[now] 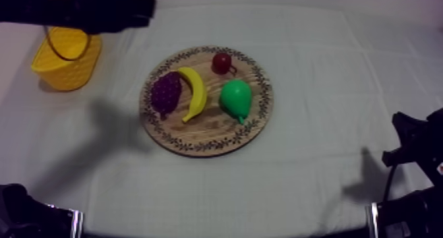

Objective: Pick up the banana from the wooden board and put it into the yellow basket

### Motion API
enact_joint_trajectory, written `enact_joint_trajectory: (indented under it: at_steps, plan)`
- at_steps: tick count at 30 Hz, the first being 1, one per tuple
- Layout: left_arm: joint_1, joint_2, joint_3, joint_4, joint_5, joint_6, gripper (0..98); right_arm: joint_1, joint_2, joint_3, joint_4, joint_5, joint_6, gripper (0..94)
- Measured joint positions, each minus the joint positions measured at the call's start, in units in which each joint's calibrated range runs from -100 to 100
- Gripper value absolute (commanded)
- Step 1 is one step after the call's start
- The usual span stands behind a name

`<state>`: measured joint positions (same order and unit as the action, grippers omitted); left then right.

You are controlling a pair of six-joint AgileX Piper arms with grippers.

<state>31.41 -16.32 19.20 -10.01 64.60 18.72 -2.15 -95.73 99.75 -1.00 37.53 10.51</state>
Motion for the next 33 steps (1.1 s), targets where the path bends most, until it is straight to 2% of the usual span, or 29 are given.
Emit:
enact_joint_trajectory:
  at_steps: [5, 9, 12, 17, 21, 25, 33]
  plan:
    - [0.7, 6.3, 0.6, 0.96, -1.3, 2.8, 1.1, 0.0, 0.0, 0.0, 0.0, 0.1, 0.0, 0.4]
    - [0.4, 11.3, 1.2, 2.78, -2.1, 5.0, 4.9, 0.0, 0.0, 0.0, 0.0, 0.2, 0.0, 0.4]
    - [0.5, 14.1, 1.2, 3.32, -2.8, 6.4, 21.4, 0.0, 0.0, 0.0, 0.0, 0.2, -0.1, 0.4]
    - [1.0, 17.7, -0.2, 3.56, -3.2, 8.2, 62.5, 0.0, 0.0, 0.0, 0.0, 0.2, -0.1, 0.4]
    - [0.0, 20.9, -3.2, 4.98, -1.7, 7.5, 80.1, 0.0, 0.0, 0.0, 0.0, 0.2, -0.1, 0.4]
    - [-1.7, 25.4, -7.3, 6.72, -0.8, 5.9, 85.7, 0.0, 0.0, 0.0, 0.0, 0.2, -0.1, 0.4]
    - [-3.1, 35.9, -13.8, 7.77, -0.5, 6.1, 86.3, 0.0, 0.0, 0.0, 0.0, 0.2, -0.1, 0.4]
